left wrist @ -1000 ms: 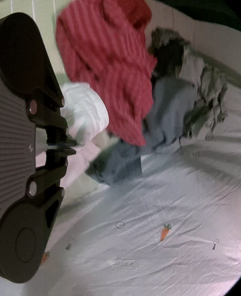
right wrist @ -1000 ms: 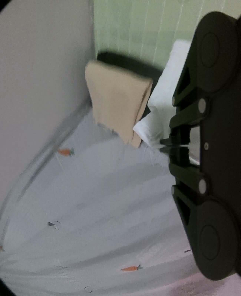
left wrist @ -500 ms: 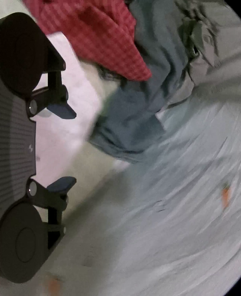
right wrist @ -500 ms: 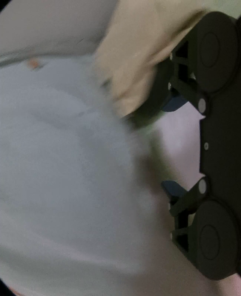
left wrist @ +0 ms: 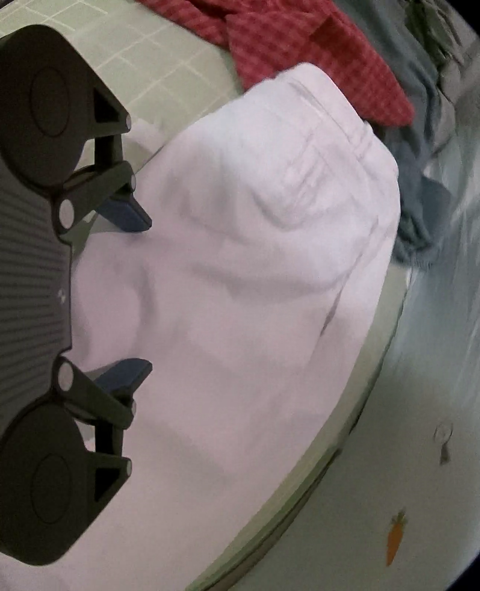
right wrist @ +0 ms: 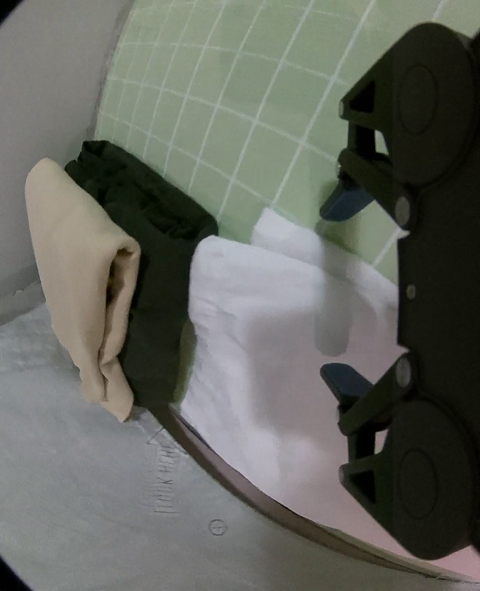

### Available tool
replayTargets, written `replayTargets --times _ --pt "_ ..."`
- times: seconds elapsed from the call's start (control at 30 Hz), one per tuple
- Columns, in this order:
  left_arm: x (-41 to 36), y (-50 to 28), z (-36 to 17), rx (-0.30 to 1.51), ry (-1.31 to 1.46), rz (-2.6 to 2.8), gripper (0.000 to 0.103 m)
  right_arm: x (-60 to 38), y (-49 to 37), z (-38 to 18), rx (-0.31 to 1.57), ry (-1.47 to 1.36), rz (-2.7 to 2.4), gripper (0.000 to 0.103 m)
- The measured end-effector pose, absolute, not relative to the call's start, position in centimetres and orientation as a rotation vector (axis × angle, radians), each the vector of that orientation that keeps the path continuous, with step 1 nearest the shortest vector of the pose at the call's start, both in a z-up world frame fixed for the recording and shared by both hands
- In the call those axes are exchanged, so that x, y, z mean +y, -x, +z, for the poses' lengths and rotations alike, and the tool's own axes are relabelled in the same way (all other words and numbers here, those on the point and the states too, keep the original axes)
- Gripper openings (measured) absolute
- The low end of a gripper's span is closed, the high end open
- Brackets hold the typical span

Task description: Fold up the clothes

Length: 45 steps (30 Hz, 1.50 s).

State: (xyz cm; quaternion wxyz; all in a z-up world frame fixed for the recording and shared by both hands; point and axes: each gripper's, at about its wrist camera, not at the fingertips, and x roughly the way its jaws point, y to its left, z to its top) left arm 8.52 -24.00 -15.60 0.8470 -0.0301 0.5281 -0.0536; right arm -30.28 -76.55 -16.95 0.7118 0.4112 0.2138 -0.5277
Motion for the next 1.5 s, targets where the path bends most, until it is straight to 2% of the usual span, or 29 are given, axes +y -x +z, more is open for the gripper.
replayTargets --times 0.17,0.2,0.23,0.37,0.47,0.5,0.63,0.73,0.83,0.93,1.0,1.07,1.17,1.23,1.27,1.3,1.37,1.5 --pt "-24.3 -8.0 -14.7 1.095 0.044 -0.127 0.078 -77.8 28.9 -17.3 0.539 -0.803 -1.255 0.086" --pt "-24.1 -7.8 -14.6 1.098 0.058 -0.122 0.079 -77.9 28.7 -17.4 0.553 -0.781 -1.266 0.083" --pt "-23.8 -7.6 -14.6 1.103 0.075 -0.117 0.079 -78.0 28.6 -17.5 0.561 -0.756 -1.261 0.079" --pt "-22.5 -6.9 -14.2 1.111 0.135 -0.099 0.079 -77.3 28.3 -17.6 0.62 -0.632 -1.254 0.039" --pt "-21.3 -6.8 -14.4 1.108 0.167 -0.067 0.079 -77.1 30.0 -17.5 0.577 -0.69 -1.212 0.023" --pt "-20.7 -6.9 -14.6 1.114 0.189 -0.051 0.079 -77.1 30.6 -17.5 0.564 -0.717 -1.201 0.019" --pt "-17.6 -7.9 -15.6 1.115 0.317 0.032 0.079 -77.3 31.9 -17.5 0.51 -0.829 -1.181 0.019" --pt "-15.5 -8.4 -16.1 1.093 0.378 0.114 0.079 -77.8 32.8 -17.7 0.437 -0.951 -1.188 0.023" --pt "-13.9 -9.5 -16.9 1.079 0.411 0.171 0.079 -78.0 33.2 -17.9 0.366 -1.043 -1.187 0.037" --pt "-12.3 -10.8 -17.6 1.064 0.5 0.187 0.079 -78.3 32.7 -17.8 0.325 -1.091 -1.192 0.054" --pt "-11.8 -11.4 -17.8 1.047 0.532 0.187 0.079 -78.6 31.9 -17.7 0.324 -1.089 -1.18 0.077" --pt "-11.7 -12.0 -17.9 1.036 0.521 0.174 0.079 -79.1 30.7 -17.6 0.353 -1.053 -1.16 0.09" --pt "-11.6 -12.4 -18.3 1.013 0.501 0.145 0.074 -79.8 29.0 -17.4 0.427 -0.991 -1.193 0.092" --pt "-11.7 -12.6 -18.3 1.0 0.516 0.128 0.061 -80.1 28.4 -17.3 0.457 -0.955 -1.223 0.087" --pt "-11.7 -12.5 -18.2 0.996 0.53 0.119 0.056 -80.3 28.0 -17.2 0.488 -0.927 -1.244 0.071" --pt "-11.6 -12.5 -18.3 0.993 0.54 0.119 0.05 -80.4 27.5 -17.1 0.541 -0.881 -1.271 0.037" --pt "-11.7 -12.3 -18.1 0.981 0.537 0.135 0.04 -80.5 26.9 -17.0 0.61 -0.807 -1.263 0.014" --pt "-11.9 -11.9 -17.4 0.963 0.506 0.16 0.018 -79.8 28.0 -16.9 0.597 -0.769 -1.243 0.011"
